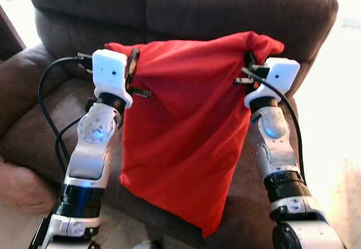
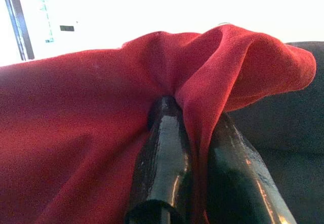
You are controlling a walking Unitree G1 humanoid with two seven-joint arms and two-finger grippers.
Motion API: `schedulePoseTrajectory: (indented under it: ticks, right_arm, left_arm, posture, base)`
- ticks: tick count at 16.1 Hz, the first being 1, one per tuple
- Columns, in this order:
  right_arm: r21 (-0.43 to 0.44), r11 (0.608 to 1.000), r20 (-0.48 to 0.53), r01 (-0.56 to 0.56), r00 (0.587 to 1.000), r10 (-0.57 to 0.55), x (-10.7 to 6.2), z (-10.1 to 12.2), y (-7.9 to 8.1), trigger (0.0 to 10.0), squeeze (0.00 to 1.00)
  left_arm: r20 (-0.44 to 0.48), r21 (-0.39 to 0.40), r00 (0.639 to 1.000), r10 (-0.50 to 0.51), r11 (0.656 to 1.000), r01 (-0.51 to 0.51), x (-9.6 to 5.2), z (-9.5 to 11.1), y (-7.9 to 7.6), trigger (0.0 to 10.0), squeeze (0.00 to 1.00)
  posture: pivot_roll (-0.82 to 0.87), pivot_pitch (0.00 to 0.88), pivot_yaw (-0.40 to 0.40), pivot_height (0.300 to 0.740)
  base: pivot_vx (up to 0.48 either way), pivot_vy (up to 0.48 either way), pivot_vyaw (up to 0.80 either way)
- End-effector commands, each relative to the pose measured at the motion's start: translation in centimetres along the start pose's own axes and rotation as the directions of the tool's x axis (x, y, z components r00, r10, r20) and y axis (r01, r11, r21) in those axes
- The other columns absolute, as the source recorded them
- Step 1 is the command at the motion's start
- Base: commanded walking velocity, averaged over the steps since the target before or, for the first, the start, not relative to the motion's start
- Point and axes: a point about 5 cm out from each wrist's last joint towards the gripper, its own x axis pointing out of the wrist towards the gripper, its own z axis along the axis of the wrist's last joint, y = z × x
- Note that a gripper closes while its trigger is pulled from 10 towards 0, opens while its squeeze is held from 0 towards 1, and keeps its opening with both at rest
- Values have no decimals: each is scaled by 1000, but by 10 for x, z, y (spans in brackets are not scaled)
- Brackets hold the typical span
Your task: Move the pillow to the sofa from floor
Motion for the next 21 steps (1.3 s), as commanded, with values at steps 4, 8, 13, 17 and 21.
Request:
schedulePoseTrajectory:
  ticks: [4, 8, 13, 17, 21]
  right_arm:
    - [8, 1000, 91, 11, 996, -12, 6, 20, -3, 10000, 0]
    - [4, 1000, 34, 6, 999, -6, 7, 10, -1, 10000, 0]
    - [17, 997, -150, 71, 986, -68, 10, -24, -7, 10000, 0]
    - [28, 999, -205, 34, 978, -27, 9, -38, -2, 10000, 0]
    - [31, 999, -234, 30, 972, -22, 10, -44, 1, 10000, 0]
  left_arm:
    - [-6, 8, 1000, 11, 1000, -11, -2, -2, 3, 10000, 0]
    - [-75, -82, 997, -8, 997, 2, 2, -22, 3, 10000, 0]
    - [-292, -82, 953, -86, 995, 65, 6, -66, -2, 10000, 0]
    - [-348, -60, 936, -50, 998, 31, 5, -77, 4, 10000, 0]
    - [-357, -63, 934, -28, 998, 6, 10, -83, 8, 10000, 0]
  posture:
    - [182, 144, 1, 740]
    - [176, 140, 2, 740]
    - [180, 141, -2, 740]
    - [181, 140, -4, 740]
    - [184, 138, -7, 740]
  base:
    - [317, 0, 0]
    - [62, 0, 0]
    - [0, 0, 0]
    - [0, 0, 0]
    - [0, 0, 0]
